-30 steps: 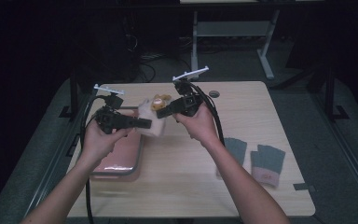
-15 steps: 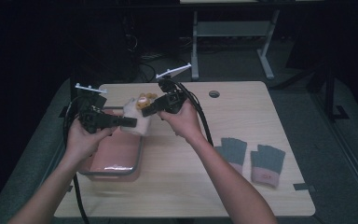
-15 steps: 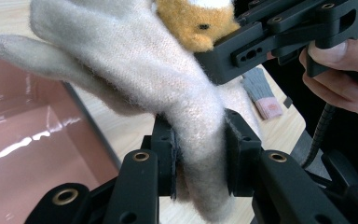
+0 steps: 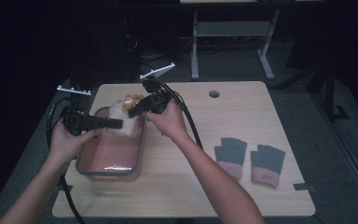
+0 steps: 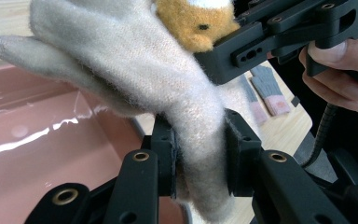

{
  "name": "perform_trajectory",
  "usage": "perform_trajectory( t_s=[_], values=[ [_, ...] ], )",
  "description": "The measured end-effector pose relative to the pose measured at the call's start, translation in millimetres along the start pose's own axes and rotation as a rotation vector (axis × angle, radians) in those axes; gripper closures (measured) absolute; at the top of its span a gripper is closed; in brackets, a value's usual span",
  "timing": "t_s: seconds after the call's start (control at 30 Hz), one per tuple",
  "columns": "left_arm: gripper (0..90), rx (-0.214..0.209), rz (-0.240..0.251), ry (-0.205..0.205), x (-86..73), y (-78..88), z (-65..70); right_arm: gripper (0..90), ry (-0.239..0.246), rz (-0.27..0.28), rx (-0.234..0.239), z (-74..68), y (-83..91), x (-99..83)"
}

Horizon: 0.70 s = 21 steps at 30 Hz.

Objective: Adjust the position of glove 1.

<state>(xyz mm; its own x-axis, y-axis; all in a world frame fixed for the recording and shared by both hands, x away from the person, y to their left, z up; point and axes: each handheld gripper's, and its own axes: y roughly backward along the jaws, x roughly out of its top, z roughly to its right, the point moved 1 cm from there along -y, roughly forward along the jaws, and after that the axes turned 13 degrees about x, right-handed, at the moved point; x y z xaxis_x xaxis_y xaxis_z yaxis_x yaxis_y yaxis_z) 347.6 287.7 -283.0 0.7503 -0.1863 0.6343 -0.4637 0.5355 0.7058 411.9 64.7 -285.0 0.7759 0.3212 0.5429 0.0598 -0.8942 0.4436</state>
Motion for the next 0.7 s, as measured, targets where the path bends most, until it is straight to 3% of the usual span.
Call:
perform_trajectory(
  t_s=[0.7],
  values=[
    [69.3, 0.028, -0.04, 0.06, -18.6, 2.3, -29.8, 80.9, -0.032, -0.059, 0.041, 11.6, -40.4, 5.0]
  ],
)
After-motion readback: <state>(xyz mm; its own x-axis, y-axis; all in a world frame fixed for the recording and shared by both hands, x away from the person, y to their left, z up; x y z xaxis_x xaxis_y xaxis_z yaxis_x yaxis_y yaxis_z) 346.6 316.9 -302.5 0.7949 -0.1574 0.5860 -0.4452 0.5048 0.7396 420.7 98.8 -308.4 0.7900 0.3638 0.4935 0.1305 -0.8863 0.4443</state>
